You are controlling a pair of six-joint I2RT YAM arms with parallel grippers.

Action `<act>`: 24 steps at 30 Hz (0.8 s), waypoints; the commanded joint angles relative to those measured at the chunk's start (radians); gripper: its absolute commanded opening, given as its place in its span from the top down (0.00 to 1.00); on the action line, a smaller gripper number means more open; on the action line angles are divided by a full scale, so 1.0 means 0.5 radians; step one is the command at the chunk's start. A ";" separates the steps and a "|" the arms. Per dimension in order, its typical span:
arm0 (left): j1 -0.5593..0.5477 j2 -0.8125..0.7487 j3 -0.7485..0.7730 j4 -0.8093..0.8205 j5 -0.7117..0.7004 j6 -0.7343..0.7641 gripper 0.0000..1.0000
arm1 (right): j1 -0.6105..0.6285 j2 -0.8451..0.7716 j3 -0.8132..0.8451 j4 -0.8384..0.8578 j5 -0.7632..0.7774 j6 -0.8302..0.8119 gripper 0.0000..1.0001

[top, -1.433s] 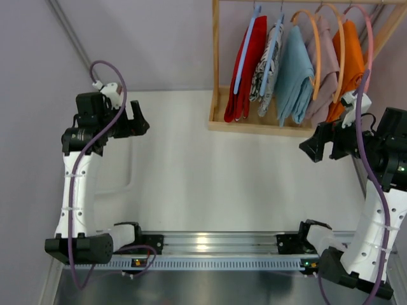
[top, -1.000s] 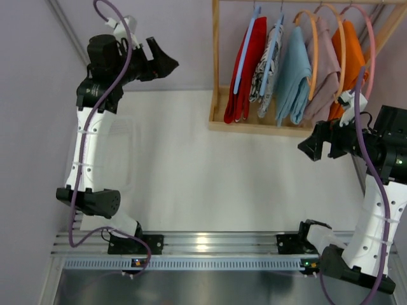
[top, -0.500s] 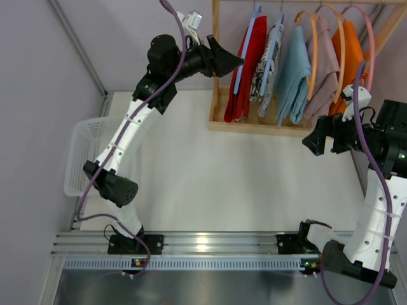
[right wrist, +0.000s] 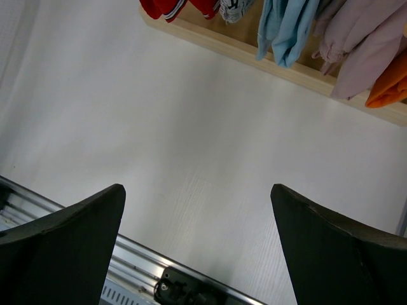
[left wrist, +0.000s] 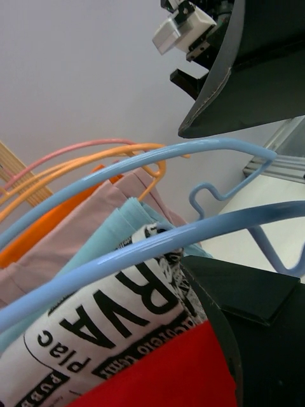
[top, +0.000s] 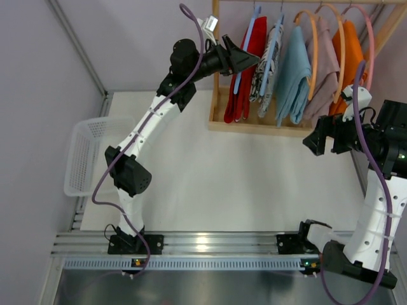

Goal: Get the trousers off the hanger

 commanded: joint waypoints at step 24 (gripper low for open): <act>-0.002 0.251 0.376 0.773 0.000 -0.478 0.97 | 0.009 -0.044 -0.102 0.092 0.081 0.026 0.01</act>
